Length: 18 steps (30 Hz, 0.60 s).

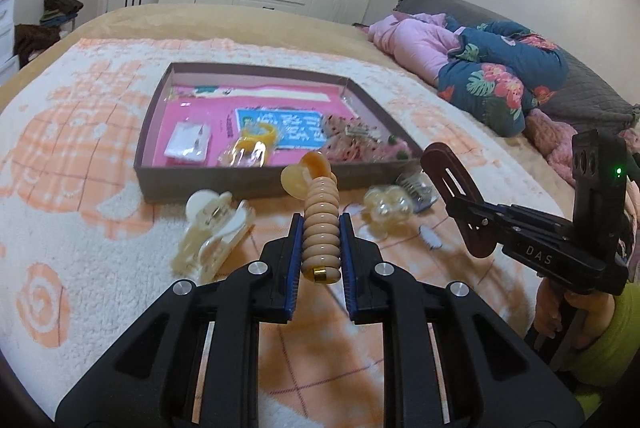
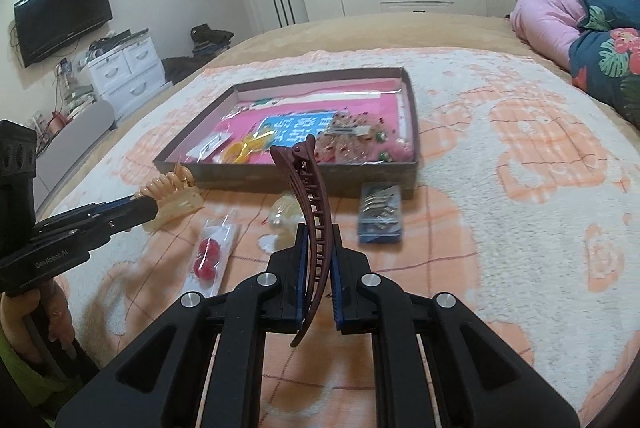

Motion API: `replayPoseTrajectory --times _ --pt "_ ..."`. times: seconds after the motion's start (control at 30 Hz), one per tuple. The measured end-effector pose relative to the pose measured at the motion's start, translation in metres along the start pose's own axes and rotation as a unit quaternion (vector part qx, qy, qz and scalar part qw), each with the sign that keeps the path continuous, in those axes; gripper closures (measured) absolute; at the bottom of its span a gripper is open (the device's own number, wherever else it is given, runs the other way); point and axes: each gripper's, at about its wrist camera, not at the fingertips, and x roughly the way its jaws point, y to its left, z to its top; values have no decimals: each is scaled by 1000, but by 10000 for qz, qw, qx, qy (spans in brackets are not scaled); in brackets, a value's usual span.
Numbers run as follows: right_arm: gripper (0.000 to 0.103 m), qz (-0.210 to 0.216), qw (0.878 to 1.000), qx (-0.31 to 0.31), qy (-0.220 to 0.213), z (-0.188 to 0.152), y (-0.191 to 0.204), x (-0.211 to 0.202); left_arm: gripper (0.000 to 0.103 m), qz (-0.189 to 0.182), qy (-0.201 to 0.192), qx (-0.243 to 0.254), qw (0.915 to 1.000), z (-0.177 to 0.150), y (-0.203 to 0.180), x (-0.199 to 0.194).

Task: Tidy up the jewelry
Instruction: 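Grasp the dark red claw clip with right tool while left tool grasps beige spiral hair tie, then carry the claw clip and spiral hair tie into the box and open both tools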

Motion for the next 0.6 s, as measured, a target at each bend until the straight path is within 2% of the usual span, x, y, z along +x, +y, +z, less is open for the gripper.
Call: replayPoseTrajectory --times 0.6 --pt "93 -193 9994 92 -267 19 -14 -6 92 -244 -187 268 9992 38 -25 24"
